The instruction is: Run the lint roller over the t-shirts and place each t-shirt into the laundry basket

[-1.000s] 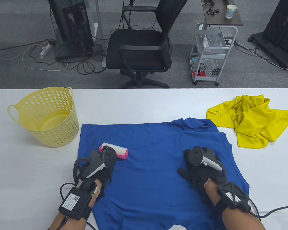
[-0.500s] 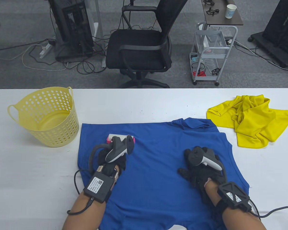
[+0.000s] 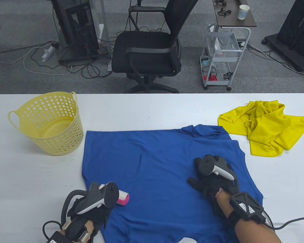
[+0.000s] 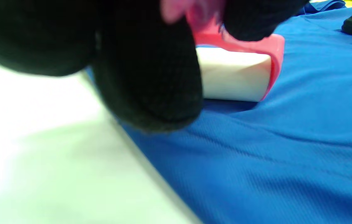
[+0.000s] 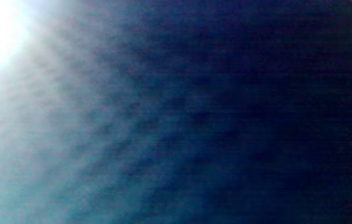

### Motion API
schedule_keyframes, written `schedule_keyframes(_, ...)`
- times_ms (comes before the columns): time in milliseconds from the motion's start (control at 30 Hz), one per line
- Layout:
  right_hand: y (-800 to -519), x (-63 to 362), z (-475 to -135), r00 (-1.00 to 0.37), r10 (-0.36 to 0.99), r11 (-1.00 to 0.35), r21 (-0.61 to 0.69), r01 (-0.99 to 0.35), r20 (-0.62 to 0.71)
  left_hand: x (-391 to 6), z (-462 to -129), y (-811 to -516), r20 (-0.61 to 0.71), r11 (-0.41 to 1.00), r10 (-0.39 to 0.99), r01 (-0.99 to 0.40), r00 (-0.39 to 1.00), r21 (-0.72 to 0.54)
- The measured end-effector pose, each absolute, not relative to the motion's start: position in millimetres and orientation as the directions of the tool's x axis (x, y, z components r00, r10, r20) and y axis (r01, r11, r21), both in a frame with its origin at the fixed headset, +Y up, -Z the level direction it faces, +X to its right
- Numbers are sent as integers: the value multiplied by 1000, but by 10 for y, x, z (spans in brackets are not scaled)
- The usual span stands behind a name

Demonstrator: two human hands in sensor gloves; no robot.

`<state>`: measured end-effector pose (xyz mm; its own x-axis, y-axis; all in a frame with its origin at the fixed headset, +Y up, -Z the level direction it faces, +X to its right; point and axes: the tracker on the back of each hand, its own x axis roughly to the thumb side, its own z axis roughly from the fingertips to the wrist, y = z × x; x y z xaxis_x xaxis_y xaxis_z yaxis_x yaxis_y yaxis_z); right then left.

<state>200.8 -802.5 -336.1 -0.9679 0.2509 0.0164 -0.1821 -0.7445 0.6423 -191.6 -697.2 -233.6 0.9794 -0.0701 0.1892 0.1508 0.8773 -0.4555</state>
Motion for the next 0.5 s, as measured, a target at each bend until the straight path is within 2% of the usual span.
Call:
schedule_keyframes(67,-8025,2008,-3360,-968,250,-745,642,-182,16,-1846,-2524,-7005,186,896,-65,139,980,-421)
schedule_keyframes(333,-8025,2009,-3359,-968,249,-745,643,-180,16,-1278,-3669,-7133,114,942,-86,118,990,-315)
schedule_keyframes(500,-8025,2010,-3359,-969,248,-744,643,-180,16,-1139,-4060,-7259,37,965,-18,27,999,-259)
